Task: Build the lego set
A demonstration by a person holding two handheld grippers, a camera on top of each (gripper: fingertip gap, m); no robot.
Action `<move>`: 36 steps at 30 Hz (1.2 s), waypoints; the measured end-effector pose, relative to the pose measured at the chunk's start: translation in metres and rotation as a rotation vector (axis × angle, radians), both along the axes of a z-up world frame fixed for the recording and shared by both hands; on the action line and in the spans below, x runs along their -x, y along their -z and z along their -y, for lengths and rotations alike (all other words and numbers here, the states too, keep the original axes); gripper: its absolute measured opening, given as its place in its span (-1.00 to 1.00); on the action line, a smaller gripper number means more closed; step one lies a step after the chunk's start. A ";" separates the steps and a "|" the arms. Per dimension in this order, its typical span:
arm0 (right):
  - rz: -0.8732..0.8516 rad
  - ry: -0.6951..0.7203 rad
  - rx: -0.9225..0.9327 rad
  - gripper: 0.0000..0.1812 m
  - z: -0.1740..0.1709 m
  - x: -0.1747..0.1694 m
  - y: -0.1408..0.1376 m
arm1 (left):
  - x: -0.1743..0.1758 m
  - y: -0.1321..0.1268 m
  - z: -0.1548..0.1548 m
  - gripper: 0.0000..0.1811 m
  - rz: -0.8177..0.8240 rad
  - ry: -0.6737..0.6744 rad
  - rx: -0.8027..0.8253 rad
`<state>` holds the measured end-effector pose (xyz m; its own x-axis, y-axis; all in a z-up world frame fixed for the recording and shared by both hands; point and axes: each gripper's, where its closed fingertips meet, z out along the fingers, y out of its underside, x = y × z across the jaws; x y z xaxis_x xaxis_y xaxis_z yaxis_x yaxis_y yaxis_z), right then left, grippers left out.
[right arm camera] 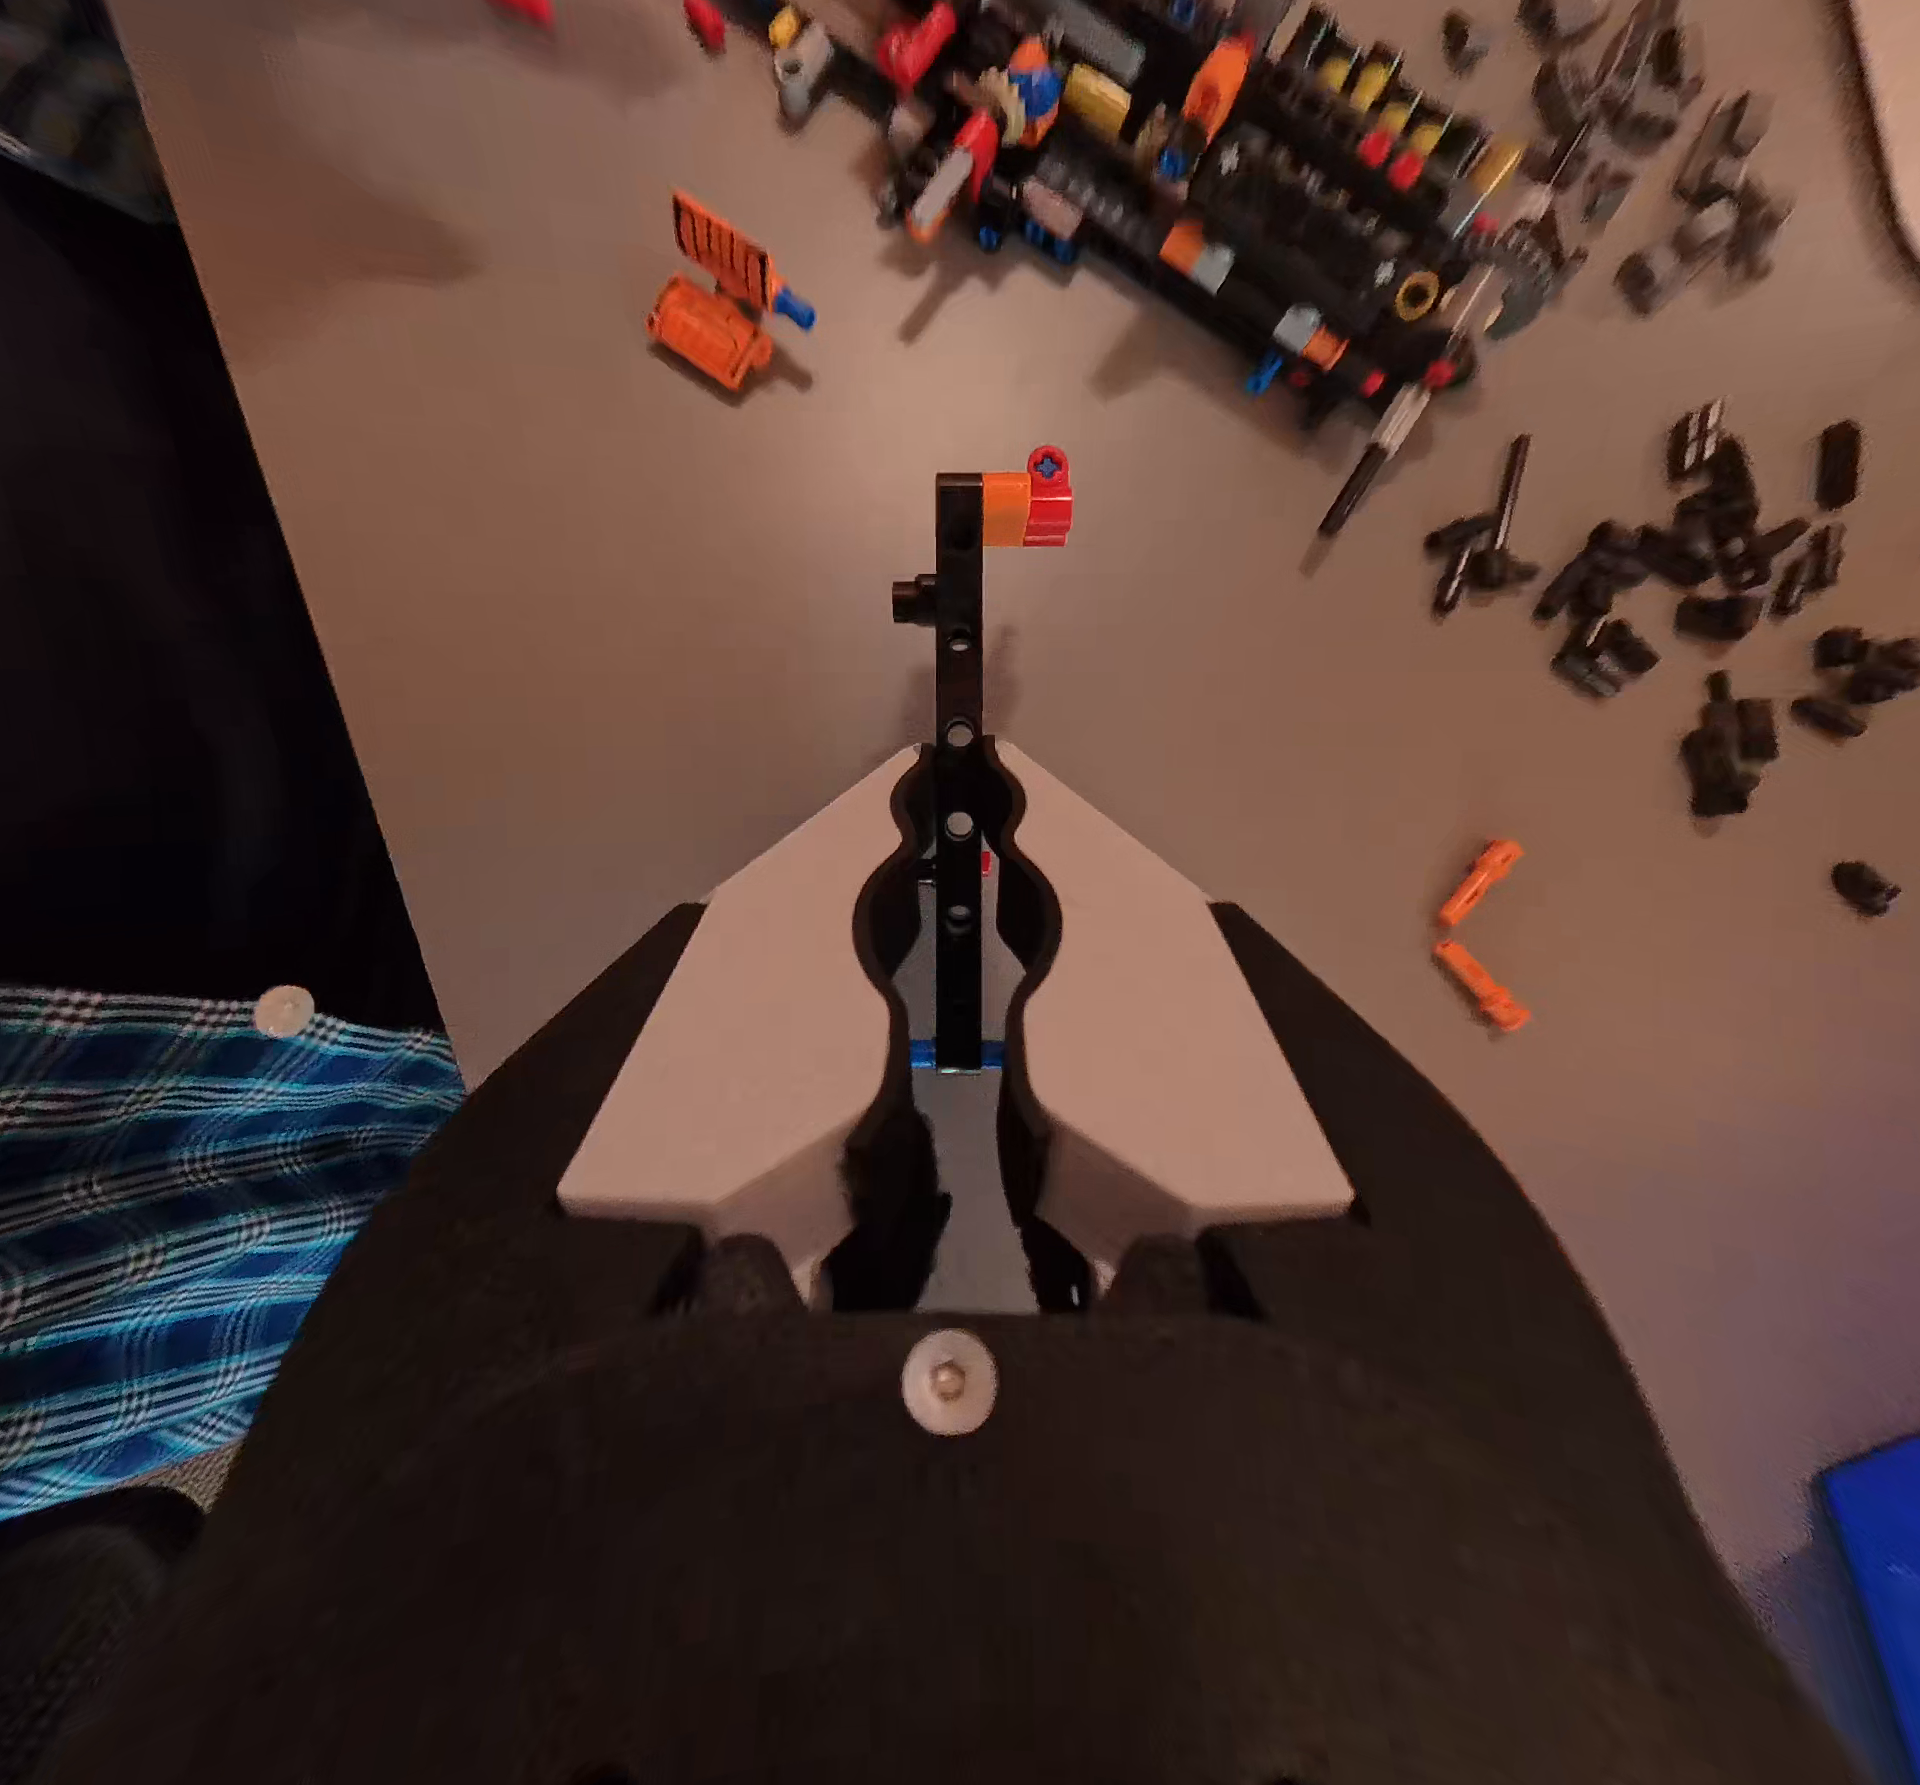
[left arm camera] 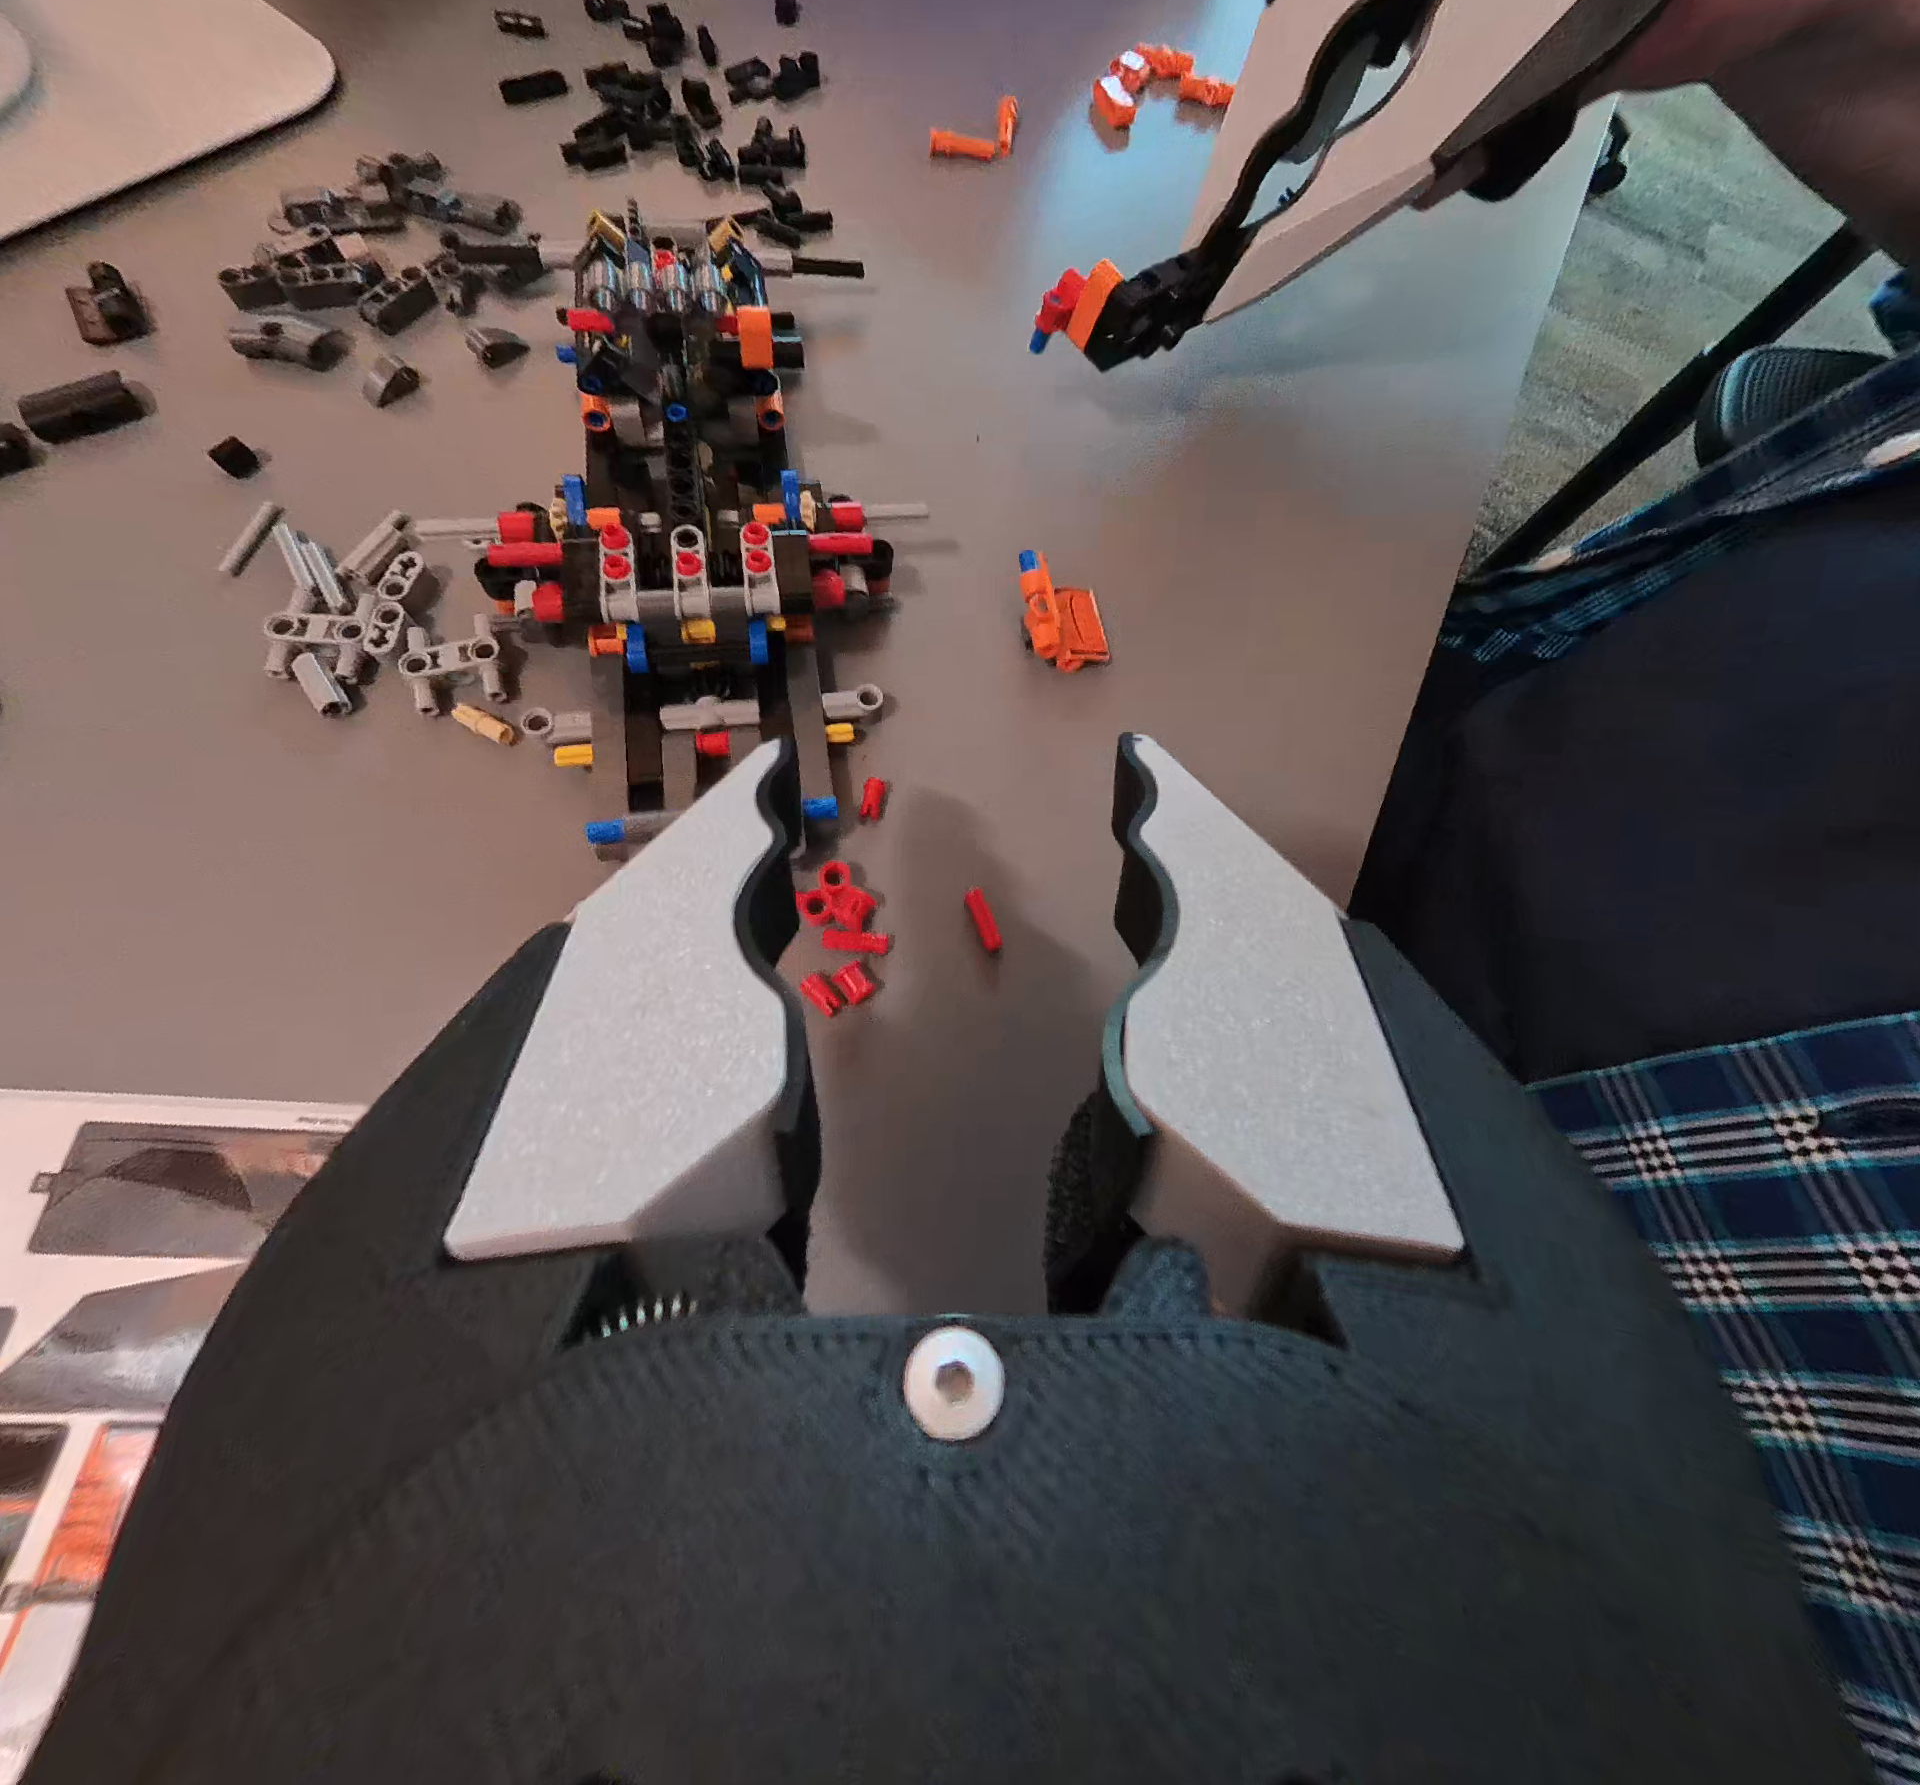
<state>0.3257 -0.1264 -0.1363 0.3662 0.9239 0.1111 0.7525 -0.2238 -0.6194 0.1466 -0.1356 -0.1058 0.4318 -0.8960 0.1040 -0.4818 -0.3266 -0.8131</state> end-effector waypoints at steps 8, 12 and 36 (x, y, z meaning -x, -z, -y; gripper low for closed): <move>-0.252 -0.087 0.029 -0.95 -0.004 0.039 -0.057 | -0.012 -0.016 -0.009 -0.34 0.087 -0.001 -0.013; -0.328 -0.133 0.056 -0.95 -0.002 0.055 -0.072 | -0.016 -0.023 -0.011 -0.35 0.100 -0.002 -0.041; -0.793 -0.132 0.475 -0.95 -0.034 0.056 -0.107 | -0.057 -0.084 -0.058 -0.35 0.114 -0.007 -0.296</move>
<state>0.2700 -0.0928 -0.0291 0.0620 0.8479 -0.5265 0.1858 -0.5281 -0.8286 0.2035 -0.0781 -0.0218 0.4389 -0.8915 -0.1125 -0.3805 -0.0710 -0.9220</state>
